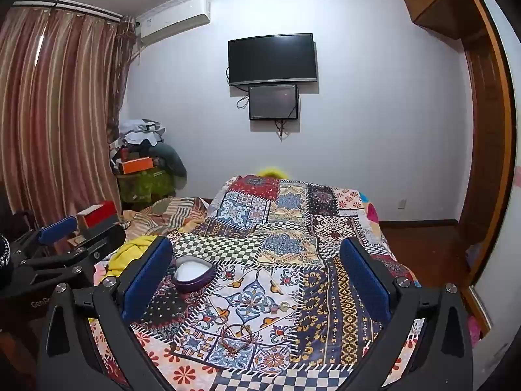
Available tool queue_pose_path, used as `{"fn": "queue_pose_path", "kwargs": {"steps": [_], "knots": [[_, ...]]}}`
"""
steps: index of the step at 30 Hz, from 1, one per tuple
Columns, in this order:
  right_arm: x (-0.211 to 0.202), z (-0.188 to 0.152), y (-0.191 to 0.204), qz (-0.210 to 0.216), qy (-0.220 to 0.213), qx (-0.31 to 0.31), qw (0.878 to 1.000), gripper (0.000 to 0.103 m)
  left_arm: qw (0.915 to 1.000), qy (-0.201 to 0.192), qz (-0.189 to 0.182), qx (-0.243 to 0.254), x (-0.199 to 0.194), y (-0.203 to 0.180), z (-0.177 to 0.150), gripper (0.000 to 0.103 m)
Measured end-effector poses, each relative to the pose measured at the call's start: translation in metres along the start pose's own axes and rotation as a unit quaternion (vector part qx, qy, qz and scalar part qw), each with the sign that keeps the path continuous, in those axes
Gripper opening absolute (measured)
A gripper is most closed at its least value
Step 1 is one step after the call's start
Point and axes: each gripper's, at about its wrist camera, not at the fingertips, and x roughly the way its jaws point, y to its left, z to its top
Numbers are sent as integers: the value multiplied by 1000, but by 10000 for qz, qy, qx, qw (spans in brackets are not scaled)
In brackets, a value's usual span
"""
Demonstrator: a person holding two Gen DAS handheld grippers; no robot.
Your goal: Organize jewelry
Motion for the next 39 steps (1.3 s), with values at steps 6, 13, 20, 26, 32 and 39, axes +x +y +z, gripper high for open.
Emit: {"fn": "queue_pose_path", "kwargs": {"steps": [6,13,20,26,32,39], "knots": [[1,0,1,0,7,2,10000,102,10000,-8,20,-14,3,3,-1,103],[1,1,0,-5,3,10,10000,102,10000,-7,13,-12,3,3,0,103],[0,1,1,-8,-6,8,10000,102,10000,-7,5,-2,1,2,2,103],[1,0,0,-10,-12,12,10000,102,10000,-6,5,11,1,1,4,103],[0,0,1,-8,-11,8,10000,102,10000,-12,9,24,0,-1,6,103],[1,0,1,-11,-1,20,10000,102,10000,-31,-12,29,-1,-3,7,103]]}}
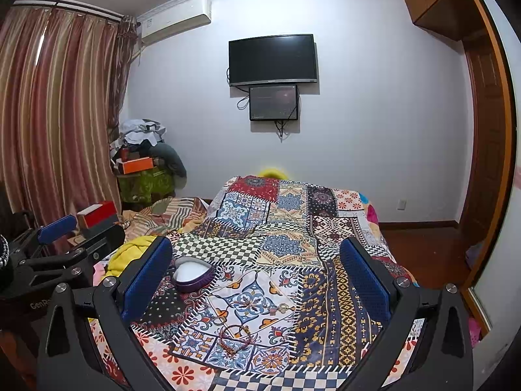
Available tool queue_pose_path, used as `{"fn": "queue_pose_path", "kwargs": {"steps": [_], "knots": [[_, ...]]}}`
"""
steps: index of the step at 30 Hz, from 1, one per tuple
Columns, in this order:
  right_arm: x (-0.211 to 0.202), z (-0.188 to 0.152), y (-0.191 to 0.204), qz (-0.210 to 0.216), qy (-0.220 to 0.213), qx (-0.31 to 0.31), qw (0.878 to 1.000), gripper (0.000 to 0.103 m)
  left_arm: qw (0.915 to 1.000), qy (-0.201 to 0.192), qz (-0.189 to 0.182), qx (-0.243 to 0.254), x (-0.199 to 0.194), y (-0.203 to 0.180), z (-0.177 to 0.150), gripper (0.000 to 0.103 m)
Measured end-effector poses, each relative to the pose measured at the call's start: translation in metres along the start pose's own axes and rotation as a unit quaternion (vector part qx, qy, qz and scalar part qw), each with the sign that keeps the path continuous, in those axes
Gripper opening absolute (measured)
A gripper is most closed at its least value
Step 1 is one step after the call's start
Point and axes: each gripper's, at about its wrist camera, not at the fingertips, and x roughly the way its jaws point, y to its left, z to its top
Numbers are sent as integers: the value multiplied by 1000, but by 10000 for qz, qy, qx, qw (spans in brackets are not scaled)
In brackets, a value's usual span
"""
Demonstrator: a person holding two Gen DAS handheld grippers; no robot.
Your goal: Organize jewelry
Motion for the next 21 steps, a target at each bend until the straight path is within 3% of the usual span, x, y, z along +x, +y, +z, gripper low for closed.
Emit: {"fn": "queue_pose_path", "kwargs": {"steps": [21], "knots": [[0,0,-2,1,-1,3,10000,102,10000,-3,14,2,0,0,0,103]]}}
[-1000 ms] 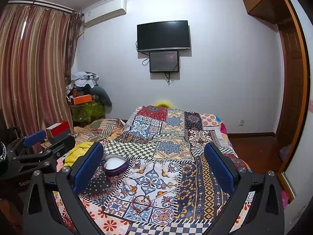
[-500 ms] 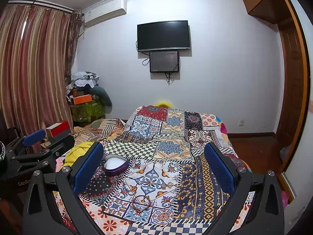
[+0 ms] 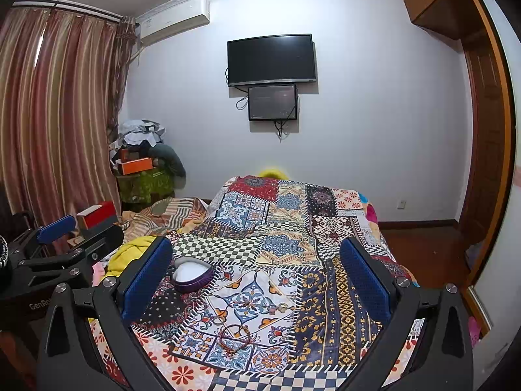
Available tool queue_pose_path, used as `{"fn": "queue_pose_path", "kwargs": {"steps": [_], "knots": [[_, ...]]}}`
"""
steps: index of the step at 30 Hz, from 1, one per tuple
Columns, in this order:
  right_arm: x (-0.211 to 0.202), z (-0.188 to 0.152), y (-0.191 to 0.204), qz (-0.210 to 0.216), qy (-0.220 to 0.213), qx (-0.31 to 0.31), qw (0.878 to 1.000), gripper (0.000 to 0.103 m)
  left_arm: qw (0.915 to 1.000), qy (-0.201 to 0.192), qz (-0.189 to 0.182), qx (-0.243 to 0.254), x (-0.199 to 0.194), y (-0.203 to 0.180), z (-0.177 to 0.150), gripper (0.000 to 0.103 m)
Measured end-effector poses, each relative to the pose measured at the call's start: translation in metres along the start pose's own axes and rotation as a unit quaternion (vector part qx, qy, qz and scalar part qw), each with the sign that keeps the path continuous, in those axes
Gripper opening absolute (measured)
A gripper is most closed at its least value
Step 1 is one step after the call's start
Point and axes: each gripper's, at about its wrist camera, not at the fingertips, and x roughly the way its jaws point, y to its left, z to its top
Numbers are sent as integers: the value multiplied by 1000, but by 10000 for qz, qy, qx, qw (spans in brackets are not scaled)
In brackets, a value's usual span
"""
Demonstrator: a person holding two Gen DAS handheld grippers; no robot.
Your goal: Organize jewelry
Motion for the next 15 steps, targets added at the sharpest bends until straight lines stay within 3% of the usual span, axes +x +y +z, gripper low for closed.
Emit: {"fn": "queue_pose_path", "kwargs": {"steps": [15], "knots": [[4,-1,0,4,73,-14,10000,102,10000,19,0,-1,1,1,-2,103]]}}
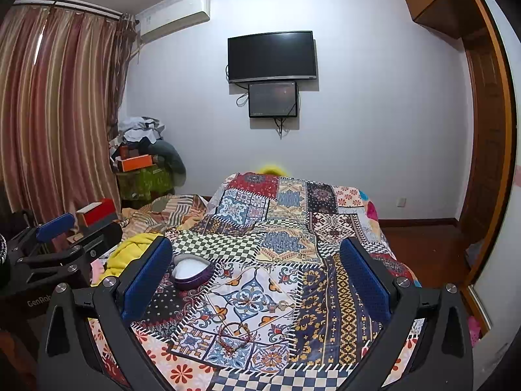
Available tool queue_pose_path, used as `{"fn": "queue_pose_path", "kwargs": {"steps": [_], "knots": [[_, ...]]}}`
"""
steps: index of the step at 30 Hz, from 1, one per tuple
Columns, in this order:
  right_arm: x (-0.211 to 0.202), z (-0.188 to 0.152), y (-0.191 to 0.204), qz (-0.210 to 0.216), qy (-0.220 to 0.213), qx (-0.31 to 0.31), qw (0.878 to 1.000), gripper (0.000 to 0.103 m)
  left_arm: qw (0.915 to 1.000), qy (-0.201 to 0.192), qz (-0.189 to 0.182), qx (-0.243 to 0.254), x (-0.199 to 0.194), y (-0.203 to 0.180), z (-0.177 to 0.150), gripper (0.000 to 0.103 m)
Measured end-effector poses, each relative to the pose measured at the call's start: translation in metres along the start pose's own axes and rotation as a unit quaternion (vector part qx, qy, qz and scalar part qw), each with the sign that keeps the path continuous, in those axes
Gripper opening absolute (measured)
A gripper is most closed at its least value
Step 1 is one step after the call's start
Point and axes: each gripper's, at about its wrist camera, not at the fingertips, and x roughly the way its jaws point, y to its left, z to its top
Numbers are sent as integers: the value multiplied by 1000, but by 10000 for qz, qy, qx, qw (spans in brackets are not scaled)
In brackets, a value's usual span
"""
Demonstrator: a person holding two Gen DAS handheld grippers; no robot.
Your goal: Organize jewelry
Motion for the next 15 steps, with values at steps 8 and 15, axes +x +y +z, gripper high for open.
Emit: {"fn": "queue_pose_path", "kwargs": {"steps": [8,15], "knots": [[10,-4,0,-9,130,6,9999,102,9999,115,26,-23,8,3,-4,103],[31,-12,-4,-13,398,15,9992,102,9994,330,64,-74,26,9,-9,103]]}}
